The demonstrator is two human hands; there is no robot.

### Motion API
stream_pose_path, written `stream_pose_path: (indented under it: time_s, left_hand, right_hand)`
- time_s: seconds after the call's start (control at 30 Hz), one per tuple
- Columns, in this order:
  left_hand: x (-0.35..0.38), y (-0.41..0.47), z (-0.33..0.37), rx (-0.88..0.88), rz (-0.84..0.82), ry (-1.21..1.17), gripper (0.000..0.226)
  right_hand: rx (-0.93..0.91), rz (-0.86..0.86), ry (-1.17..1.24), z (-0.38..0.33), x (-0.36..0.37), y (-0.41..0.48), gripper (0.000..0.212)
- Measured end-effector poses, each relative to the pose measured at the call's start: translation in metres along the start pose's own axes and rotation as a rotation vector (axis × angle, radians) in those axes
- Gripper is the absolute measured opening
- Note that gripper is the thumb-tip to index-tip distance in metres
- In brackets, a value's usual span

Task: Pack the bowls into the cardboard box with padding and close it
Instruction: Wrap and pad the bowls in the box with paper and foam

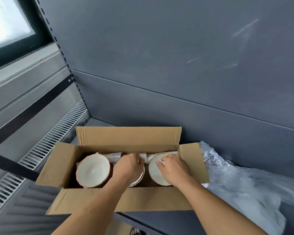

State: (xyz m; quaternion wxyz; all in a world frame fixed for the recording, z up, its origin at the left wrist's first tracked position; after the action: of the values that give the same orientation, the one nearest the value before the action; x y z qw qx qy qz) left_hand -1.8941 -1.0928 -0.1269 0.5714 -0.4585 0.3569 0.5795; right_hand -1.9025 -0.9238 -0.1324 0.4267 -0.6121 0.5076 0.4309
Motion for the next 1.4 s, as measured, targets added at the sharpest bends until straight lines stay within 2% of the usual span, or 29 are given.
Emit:
stream_pose_path:
  time_s: [0.17, 0.33, 0.43, 0.6, 0.93, 1.17, 1.4]
  left_hand:
    - [0.021, -0.022, 0.075, 0.086, -0.063, -0.055, 0.035]
    - [0.042, -0.045, 0.149, 0.254, -0.091, -0.038, 0.032]
    - [0.057, -0.06, 0.186, 0.285, -0.129, -0.038, 0.032]
    - [0.079, -0.085, 0.239, 0.442, -0.16, 0.056, 0.036]
    - [0.138, -0.105, 0.284, 0.375, -0.354, 0.014, 0.033]
    - [0.164, -0.107, 0.304, 0.314, -0.434, 0.023, 0.033]
    - [0.185, -0.107, 0.315, 0.27, -0.535, -0.031, 0.044]
  right_hand:
    - [0.112, 0.092, 0.026, 0.061, -0.035, -0.041, 0.045]
    - [0.217, 0.182, 0.076, 0.125, -0.05, -0.084, 0.039]
    - [0.318, 0.198, 0.078, 0.162, -0.052, -0.11, 0.039]
    - [0.477, 0.181, 0.071, 0.223, -0.044, -0.15, 0.043]
    - [0.762, 0.126, 0.081, 0.312, -0.022, -0.211, 0.033]
    - [0.787, 0.158, 0.048, 0.339, -0.013, -0.212, 0.036]
    - [0.786, 0.202, 0.084, 0.351, -0.005, -0.19, 0.03]
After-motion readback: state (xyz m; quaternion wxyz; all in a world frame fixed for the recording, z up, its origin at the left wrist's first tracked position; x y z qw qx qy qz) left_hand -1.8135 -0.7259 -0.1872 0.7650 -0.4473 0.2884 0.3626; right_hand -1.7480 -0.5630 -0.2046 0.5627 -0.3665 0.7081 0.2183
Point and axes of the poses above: each hand's wrist, its own y-axis towards the middle knuckle, its own x-axis out of the palm, z = x × y, the point moved 3 cm from there along y, towards the middle knuckle, and after that the axes turned 11 degrees about z, right-handed, at the moved point
